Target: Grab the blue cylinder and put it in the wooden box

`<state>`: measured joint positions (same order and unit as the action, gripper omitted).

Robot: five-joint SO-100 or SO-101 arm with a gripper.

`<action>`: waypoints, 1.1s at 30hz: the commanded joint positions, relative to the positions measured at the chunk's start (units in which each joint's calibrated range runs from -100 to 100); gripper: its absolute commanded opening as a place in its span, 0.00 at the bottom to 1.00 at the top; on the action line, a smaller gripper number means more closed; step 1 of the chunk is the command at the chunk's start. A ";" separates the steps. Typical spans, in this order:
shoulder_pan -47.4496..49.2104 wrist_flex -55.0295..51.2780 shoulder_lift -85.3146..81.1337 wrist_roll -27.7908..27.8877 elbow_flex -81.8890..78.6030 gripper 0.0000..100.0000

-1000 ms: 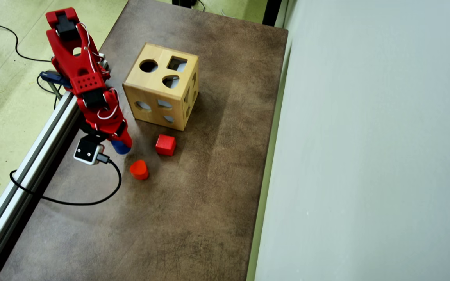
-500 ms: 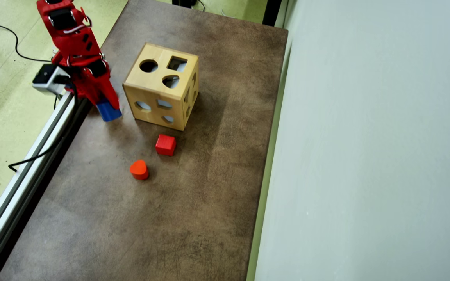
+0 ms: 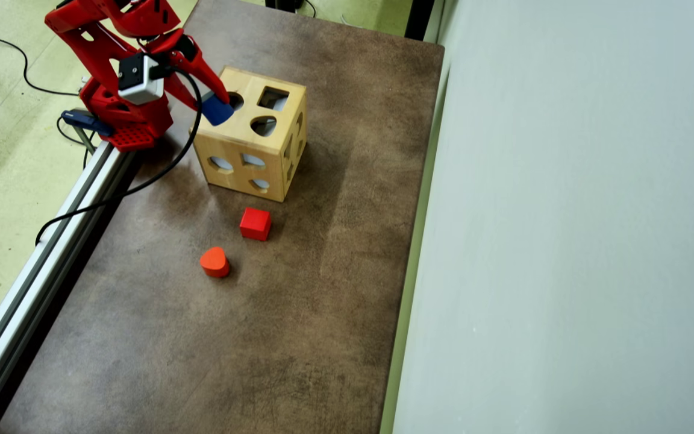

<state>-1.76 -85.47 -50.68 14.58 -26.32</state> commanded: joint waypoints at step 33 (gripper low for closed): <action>8.97 -3.67 -0.57 -0.24 -6.42 0.02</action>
<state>6.72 -89.91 -50.76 14.48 -33.00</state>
